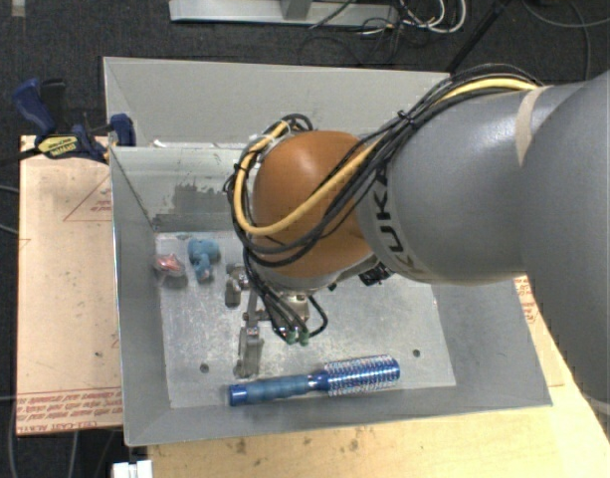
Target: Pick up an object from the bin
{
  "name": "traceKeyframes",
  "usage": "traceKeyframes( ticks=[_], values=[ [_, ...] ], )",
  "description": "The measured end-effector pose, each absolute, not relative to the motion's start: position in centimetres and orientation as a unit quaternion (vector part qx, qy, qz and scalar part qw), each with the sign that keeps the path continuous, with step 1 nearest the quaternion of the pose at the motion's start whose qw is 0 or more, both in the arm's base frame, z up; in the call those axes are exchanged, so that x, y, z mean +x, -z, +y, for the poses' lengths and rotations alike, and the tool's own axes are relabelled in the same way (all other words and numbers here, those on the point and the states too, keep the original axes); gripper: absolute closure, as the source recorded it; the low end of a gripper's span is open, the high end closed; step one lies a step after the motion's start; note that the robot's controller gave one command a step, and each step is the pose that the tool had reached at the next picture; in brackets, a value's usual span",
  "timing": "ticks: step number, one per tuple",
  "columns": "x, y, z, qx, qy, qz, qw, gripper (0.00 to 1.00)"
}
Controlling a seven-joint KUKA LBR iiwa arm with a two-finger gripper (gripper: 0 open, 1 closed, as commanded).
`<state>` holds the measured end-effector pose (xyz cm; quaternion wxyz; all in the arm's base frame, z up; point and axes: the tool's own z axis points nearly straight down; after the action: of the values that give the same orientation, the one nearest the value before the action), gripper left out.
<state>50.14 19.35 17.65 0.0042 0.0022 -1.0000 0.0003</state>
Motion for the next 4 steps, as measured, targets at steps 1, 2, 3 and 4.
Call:
traceKeyframes(
  ticks=[1, 2, 3, 4],
  values=[
    [48.8, -15.9, 13.2, 0.027, -0.001, -1.0, 0.002, 0.0],
    [48.2, -8.7, 12.5, 0.092, 0.001, -0.996, -0.003, 0.0],
    [48.1, -8.7, 12.6, 0.093, 0.001, -0.996, 0.0, 1.0],
    [48.4, -19.8, 14.1, 0.127, 0.001, -0.992, -0.004, 1.0]
  ],
)
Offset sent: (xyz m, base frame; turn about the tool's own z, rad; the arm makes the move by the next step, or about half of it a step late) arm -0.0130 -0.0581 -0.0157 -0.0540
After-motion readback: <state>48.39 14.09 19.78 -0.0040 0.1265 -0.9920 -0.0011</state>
